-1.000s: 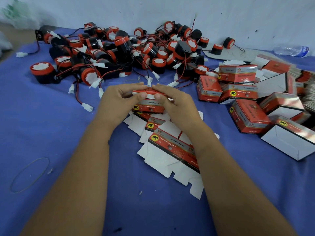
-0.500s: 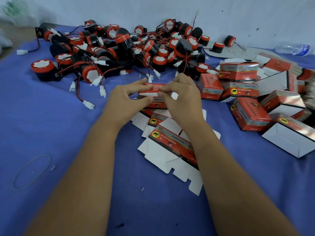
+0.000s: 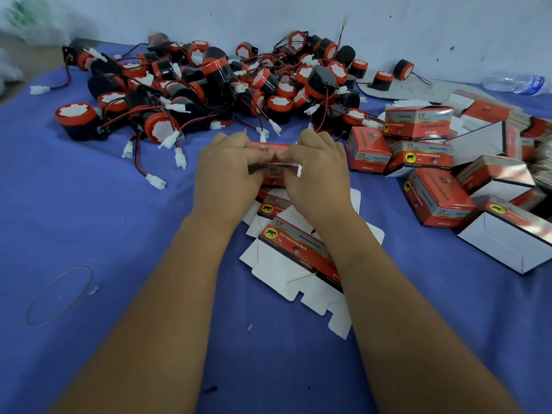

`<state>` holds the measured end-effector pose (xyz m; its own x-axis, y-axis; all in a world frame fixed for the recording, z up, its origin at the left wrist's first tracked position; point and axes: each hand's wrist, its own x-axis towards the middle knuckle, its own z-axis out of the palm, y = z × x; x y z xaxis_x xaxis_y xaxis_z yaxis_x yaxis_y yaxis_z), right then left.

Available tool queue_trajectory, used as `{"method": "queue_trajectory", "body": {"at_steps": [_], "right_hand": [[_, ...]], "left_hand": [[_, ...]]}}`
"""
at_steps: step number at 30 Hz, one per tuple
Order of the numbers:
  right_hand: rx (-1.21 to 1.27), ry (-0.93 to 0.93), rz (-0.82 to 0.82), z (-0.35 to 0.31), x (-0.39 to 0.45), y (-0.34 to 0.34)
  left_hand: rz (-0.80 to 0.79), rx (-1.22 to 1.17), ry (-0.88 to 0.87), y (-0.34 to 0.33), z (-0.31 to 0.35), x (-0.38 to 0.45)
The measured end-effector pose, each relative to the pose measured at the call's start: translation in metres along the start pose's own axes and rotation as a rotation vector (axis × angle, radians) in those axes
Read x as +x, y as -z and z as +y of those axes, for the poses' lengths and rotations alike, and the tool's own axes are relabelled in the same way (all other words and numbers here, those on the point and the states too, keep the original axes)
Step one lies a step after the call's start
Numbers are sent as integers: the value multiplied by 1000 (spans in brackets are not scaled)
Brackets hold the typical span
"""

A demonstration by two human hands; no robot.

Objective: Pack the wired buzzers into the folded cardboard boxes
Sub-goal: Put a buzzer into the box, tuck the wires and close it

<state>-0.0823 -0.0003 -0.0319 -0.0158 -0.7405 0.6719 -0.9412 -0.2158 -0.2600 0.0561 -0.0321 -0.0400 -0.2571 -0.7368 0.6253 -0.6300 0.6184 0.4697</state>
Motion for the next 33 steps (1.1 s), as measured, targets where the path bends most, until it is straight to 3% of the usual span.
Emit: {"method": "queue_trajectory", "body": {"at_steps": [5, 11, 15, 18, 24, 28, 33], "right_hand": [[-54, -23, -61, 0, 3, 1], [8, 29, 58, -1, -4, -6], [436, -327, 28, 6, -3, -5], [578, -565, 11, 11, -1, -2], [758, -716, -68, 10, 2, 5], [712, -715, -88, 9, 4, 4], [628, -575, -69, 9, 0, 2]], "left_hand": [[8, 11, 27, 0, 1, -1], [17, 51, -3, -4, -2, -1], [-40, -93, 140, -6, -6, 0], [-60, -146, 203, -6, -8, 0], [-65, -107, 192, -7, -6, 0], [-74, -97, 185, -9, -1, 0], [-67, -131, 204, -9, 0, -1]]}}
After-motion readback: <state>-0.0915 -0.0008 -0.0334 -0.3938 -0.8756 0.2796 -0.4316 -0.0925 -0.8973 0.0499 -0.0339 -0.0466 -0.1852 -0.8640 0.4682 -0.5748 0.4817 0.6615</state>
